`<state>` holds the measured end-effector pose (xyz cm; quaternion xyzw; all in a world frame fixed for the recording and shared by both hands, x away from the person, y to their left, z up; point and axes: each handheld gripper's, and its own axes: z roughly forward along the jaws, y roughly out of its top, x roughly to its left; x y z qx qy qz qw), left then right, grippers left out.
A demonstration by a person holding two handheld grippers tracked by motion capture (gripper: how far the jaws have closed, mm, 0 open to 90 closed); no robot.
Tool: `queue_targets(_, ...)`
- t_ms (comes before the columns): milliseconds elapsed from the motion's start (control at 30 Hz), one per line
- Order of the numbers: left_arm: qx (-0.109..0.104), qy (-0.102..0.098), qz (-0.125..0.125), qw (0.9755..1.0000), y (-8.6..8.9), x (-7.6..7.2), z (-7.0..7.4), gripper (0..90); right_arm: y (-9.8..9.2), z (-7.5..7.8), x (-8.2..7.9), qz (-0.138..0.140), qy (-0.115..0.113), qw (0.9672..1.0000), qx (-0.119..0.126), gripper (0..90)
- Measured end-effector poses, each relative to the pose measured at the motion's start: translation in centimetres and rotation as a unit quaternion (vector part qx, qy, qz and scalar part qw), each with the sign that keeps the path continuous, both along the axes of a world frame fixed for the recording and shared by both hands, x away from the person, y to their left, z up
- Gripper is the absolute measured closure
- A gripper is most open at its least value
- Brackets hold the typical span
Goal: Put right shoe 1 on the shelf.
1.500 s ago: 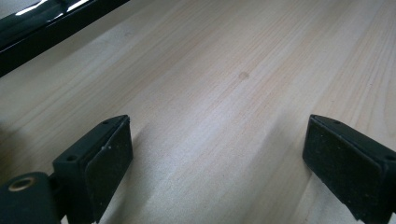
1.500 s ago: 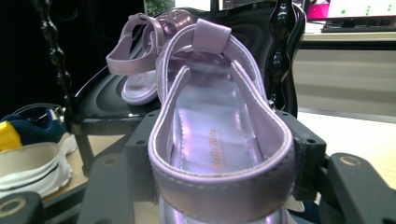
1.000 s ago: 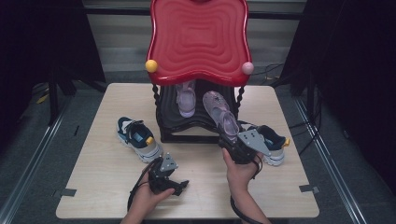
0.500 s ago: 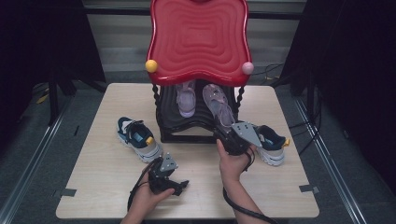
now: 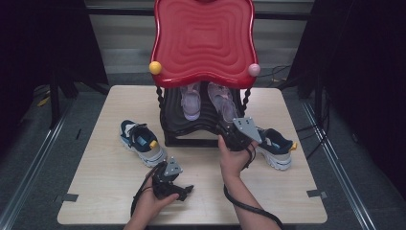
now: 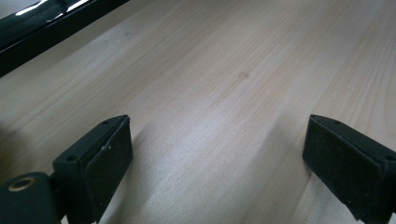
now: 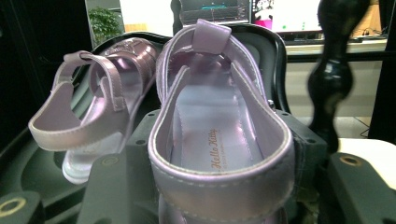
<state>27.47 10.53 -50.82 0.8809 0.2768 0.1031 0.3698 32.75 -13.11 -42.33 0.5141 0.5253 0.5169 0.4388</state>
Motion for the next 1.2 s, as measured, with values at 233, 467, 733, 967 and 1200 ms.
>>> queue_targets(233, 0.000, 0.000, 0.000, 1.0000, 0.0, 0.0, 0.0, 8.1, 1.2, 0.0, 0.4, -0.009, 0.003, 0.9999, 0.010, 41.1)
queue_targets(467, 0.000, 0.000, 0.000, 1.0000, 0.0, 0.0, 0.0, 8.1, 2.6, 0.2, 1.2, -0.027, -0.003, 0.9996, 0.009, 41.0)
queue_targets(733, 0.000, 0.000, 0.000, 1.0000, 0.0, 0.0, 0.0, 8.1, 3.3, 1.1, 2.9, -0.048, -0.012, 0.9988, 0.009, 40.9)
queue_targets(967, -0.001, -0.001, 0.000, 1.0000, 0.0, 0.0, 0.0, 8.1, 3.7, 1.7, 4.1, -0.056, -0.015, 0.9983, 0.008, 40.9)
queue_targets(1200, 0.000, -0.001, 0.000, 1.0000, 0.0, 0.0, 0.0, 8.1, 3.8, 1.7, 4.7, -0.063, -0.009, 0.9979, 0.008, 40.8)
